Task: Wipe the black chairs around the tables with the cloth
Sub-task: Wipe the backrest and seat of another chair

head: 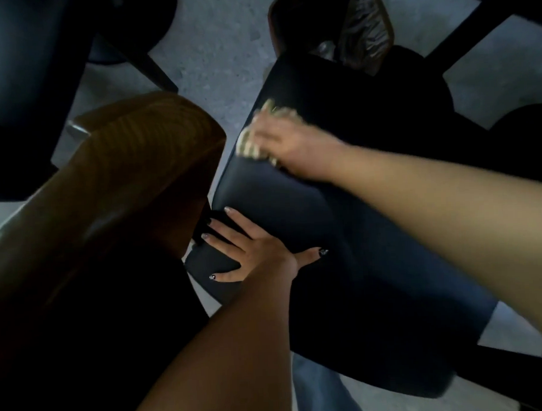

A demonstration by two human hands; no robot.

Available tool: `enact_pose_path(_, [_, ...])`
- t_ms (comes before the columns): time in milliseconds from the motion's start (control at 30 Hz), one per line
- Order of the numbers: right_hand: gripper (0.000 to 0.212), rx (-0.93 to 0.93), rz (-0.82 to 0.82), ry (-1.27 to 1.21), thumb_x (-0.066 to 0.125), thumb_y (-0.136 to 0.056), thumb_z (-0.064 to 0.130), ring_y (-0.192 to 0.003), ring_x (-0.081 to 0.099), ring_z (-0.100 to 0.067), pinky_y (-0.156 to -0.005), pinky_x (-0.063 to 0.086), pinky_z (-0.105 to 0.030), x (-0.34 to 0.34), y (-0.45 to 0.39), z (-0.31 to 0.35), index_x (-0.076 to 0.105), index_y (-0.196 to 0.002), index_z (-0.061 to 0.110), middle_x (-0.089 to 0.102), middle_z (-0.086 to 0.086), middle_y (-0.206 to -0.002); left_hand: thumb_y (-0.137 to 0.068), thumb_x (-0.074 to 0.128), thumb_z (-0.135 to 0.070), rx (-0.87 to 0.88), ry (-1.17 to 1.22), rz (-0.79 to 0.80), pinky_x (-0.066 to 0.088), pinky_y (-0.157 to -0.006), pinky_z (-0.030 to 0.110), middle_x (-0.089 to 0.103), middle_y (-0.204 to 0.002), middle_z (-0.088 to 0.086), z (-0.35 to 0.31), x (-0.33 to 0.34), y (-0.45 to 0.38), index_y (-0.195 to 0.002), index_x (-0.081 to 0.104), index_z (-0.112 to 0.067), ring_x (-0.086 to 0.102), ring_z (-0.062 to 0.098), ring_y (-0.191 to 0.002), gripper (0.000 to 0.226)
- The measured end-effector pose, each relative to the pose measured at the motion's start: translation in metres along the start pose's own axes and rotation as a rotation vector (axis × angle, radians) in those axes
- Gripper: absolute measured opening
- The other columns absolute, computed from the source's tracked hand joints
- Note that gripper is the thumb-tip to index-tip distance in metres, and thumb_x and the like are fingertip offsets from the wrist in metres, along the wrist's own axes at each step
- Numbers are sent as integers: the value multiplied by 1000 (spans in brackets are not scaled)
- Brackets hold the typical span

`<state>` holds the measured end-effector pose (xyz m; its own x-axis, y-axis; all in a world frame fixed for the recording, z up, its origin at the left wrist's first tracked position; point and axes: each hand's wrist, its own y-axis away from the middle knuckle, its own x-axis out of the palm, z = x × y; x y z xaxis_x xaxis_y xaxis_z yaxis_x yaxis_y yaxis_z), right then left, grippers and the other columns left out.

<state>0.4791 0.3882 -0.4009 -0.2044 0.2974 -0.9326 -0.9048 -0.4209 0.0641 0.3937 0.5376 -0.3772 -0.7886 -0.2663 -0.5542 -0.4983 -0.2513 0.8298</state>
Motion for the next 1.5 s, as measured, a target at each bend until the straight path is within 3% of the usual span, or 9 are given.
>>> enact_pose_path(267, [46, 778, -329, -12, 38, -93, 10, -136, 31, -34, -115, 15, -32, -9, -19, -51, 42, -138, 3, 35, -19, -147, -22, 79, -80, 10, -16, 0, 4, -100, 79, -60, -132, 11, -2, 0, 0, -110, -64, -17, -46, 34, -132, 179])
enact_pose_path(367, [51, 542, -178, -53, 32, -97, 8, -144, 13, -37, -116, 2, -39, 23, -5, 18, 27, -147, 1, 18, -25, -154, -26, 79, -80, 16, -32, 12, 5, -100, 80, -58, -134, 11, -2, 0, 0, -114, -61, -17, -45, 35, -132, 177])
enact_pose_path(567, [35, -80, 18, -123, 50, -90, -2, -126, 43, -50, -107, 33, -59, 23, 41, 46, 56, -123, -13, 51, -32, -131, -25, 78, -82, 6, -40, 1, 6, -101, 79, -56, -136, 11, 0, 1, 1, -117, -60, -16, -45, 34, -133, 178])
enact_pose_path(700, [42, 155, -67, 24, 35, -100, 7, -142, 24, -34, -119, 13, -39, -4, 19, -37, 40, -141, 1, 30, -22, -151, -23, 79, -80, 43, -15, -13, 4, -101, 79, -56, -137, 10, 2, 3, 0, -123, -57, -19, -45, 33, -133, 179])
enact_pose_path(900, [44, 765, -389, -65, 38, -94, 0, -134, 36, -29, -107, 21, -20, -11, 5, -55, 47, -136, 1, 39, -18, -145, -24, 77, -81, 47, -30, -2, 3, -100, 79, -55, -137, 12, 0, 3, 0, -125, -55, -17, -45, 34, -133, 178])
enact_pose_path(1000, [47, 598, -274, -72, 35, -98, 4, -145, 15, -34, -118, 6, -34, 19, 14, -2, 32, -145, 2, 20, -21, -155, -24, 75, -83, 28, -49, 6, 5, -100, 79, -55, -138, 14, -1, 2, -1, -124, -56, -16, -45, 36, -133, 178])
enact_pose_path(1100, [48, 250, -143, -140, 48, -85, -10, -134, 31, -50, -112, 21, -60, 34, 50, 51, 44, -133, -13, 38, -33, -141, -26, 76, -83, 4, -66, -9, 8, -101, 78, -54, -138, 14, -2, 2, -1, -122, -57, -15, -43, 36, -134, 177])
enact_pose_path(1200, [43, 34, -8, -151, 50, -82, -13, -129, 38, -51, -109, 28, -56, 21, 70, 39, 53, -125, -12, 46, -34, -135, -24, 75, -84, 0, -57, -12, 7, -101, 78, -55, -136, 13, -1, 3, -2, -112, -62, -16, -44, 35, -133, 176])
enact_pose_path(1500, [41, 903, -426, -126, 46, -84, 4, -125, 45, -32, -109, 28, -28, -20, 39, -75, 58, -124, 1, 50, -17, -135, -19, 74, -83, 35, -32, -30, 2, -100, 79, -55, -137, 13, 0, 5, -4, -115, -62, -17, -47, 36, -130, 179])
